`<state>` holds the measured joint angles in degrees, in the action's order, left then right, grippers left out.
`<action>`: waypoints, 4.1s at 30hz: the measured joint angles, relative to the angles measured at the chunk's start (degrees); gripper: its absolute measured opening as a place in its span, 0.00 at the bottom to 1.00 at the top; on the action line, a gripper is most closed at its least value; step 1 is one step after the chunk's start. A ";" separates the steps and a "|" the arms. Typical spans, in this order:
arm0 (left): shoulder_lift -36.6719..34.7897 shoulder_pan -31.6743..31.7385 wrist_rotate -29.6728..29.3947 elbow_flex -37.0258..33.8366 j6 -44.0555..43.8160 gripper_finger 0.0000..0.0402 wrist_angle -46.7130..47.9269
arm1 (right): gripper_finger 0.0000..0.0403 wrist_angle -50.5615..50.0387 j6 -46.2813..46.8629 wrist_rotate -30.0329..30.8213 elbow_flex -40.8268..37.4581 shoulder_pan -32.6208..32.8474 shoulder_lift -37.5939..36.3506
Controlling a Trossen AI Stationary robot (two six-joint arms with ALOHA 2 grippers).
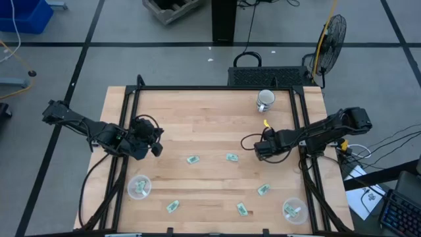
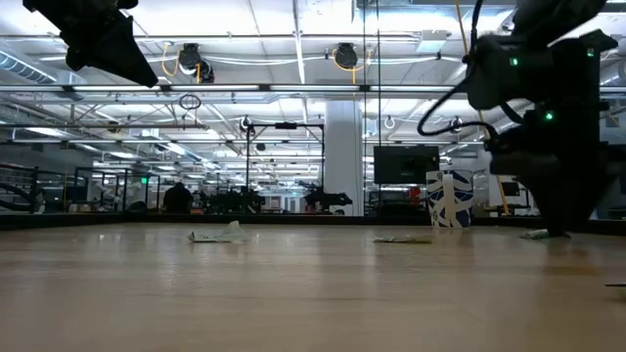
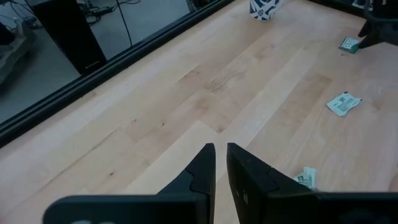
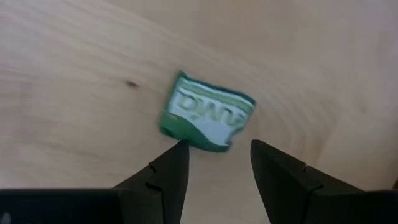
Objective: Pick and place Stevia / Truvia into bins
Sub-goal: Put the truvia packet into the bottom transparent container
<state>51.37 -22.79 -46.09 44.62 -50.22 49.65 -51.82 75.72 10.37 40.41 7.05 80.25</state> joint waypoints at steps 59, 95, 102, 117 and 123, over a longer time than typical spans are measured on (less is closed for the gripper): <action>0.02 0.00 -0.37 -0.04 0.57 0.12 -0.02 | 0.32 21.16 -7.87 4.83 -12.68 -9.71 -11.08; 0.02 0.00 0.92 -0.04 0.24 0.12 0.02 | 0.00 56.59 -7.15 -5.78 -12.73 16.79 -25.59; 0.01 -0.01 2.54 -1.02 -1.56 0.12 -0.16 | 0.00 57.17 9.47 -14.92 -12.71 32.65 -25.20; 0.02 -0.01 2.67 -3.50 -8.03 0.12 -0.26 | 0.00 46.89 54.40 -16.95 -12.59 52.20 -20.64; 0.00 0.00 2.67 -3.50 -8.48 0.12 -0.35 | 0.00 46.68 54.56 -16.97 -12.59 52.13 -20.06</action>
<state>51.38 -22.79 -43.42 41.12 -58.69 49.30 -5.14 130.28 -6.59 27.81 59.18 60.18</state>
